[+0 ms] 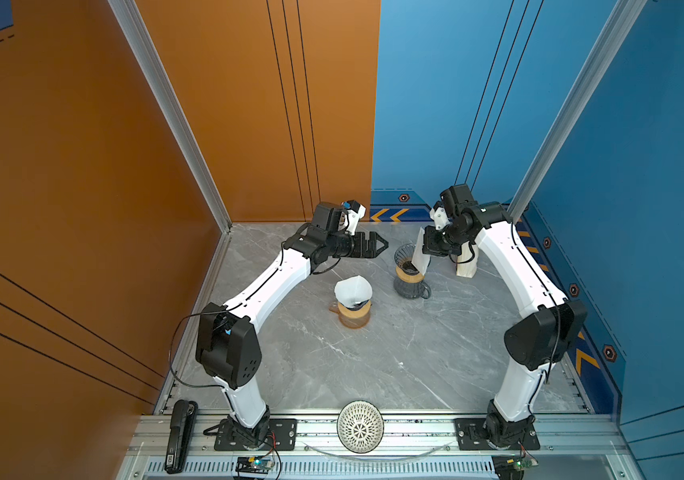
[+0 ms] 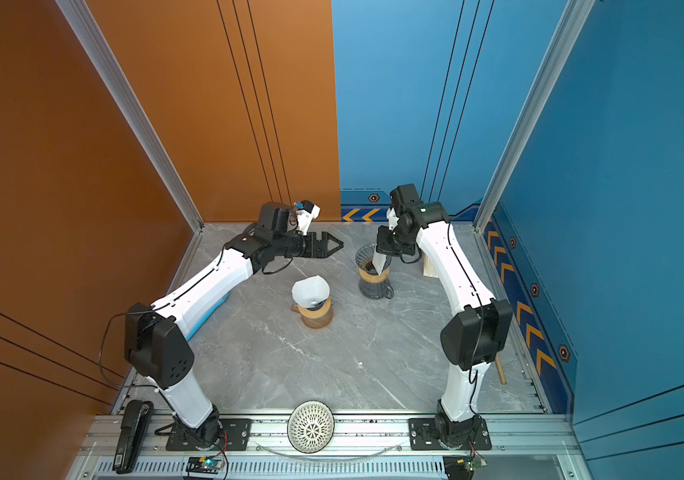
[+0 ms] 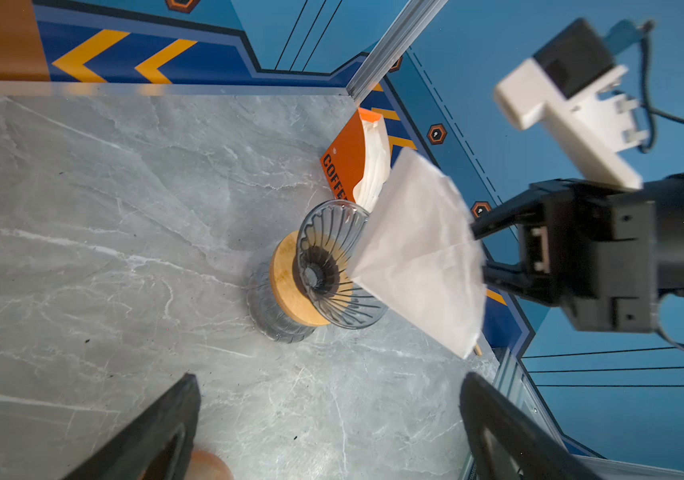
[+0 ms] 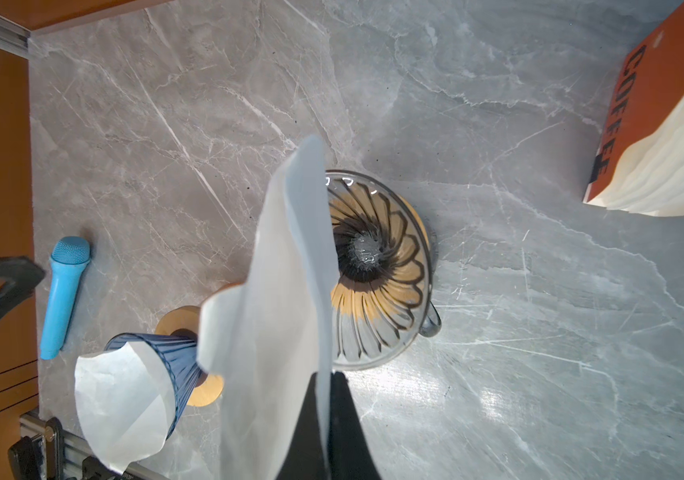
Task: Place the coffee filter in the dripper
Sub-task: 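Lower the filter toward the dripper with the right gripper while the left gripper approaches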
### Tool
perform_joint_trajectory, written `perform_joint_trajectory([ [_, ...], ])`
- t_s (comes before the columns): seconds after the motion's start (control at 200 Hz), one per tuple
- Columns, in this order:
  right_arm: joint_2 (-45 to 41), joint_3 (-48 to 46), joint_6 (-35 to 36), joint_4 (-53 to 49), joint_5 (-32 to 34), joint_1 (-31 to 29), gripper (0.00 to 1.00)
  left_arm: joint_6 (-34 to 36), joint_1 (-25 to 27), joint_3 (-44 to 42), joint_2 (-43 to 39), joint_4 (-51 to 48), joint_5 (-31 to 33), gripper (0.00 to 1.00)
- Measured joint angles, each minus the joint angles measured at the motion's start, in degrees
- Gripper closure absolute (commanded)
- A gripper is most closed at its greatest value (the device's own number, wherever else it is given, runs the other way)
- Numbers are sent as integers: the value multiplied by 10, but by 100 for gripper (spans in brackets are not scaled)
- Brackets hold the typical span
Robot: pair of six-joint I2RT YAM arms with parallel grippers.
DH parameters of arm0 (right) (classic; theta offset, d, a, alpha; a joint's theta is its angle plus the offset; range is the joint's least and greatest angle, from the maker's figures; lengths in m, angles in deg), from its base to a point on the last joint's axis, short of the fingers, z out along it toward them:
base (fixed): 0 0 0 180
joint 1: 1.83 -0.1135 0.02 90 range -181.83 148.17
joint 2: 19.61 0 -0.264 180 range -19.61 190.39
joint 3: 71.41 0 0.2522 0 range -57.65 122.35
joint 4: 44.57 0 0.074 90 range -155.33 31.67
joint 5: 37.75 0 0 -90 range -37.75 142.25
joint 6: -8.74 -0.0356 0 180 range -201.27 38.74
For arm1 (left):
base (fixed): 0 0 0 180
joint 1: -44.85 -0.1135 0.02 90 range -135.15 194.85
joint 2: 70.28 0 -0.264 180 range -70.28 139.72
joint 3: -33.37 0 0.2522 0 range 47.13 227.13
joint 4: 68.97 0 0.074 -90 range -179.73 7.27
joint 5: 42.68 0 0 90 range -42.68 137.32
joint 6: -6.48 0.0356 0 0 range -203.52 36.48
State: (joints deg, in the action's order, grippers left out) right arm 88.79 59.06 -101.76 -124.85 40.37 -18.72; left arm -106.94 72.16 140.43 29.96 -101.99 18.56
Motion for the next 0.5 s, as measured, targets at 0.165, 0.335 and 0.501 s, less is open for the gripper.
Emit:
perform_joint_trajectory([
  [0.165,42,33,-2,-17,31,-15,100,0,12,21,9,0,-1,1],
  [0.335,61,49,-2,-25,49,-26,100,0,17,30,34,-1,-3,0],
  [0.501,74,60,-1,-25,58,-30,100,0,17,47,61,-10,-3,1],
])
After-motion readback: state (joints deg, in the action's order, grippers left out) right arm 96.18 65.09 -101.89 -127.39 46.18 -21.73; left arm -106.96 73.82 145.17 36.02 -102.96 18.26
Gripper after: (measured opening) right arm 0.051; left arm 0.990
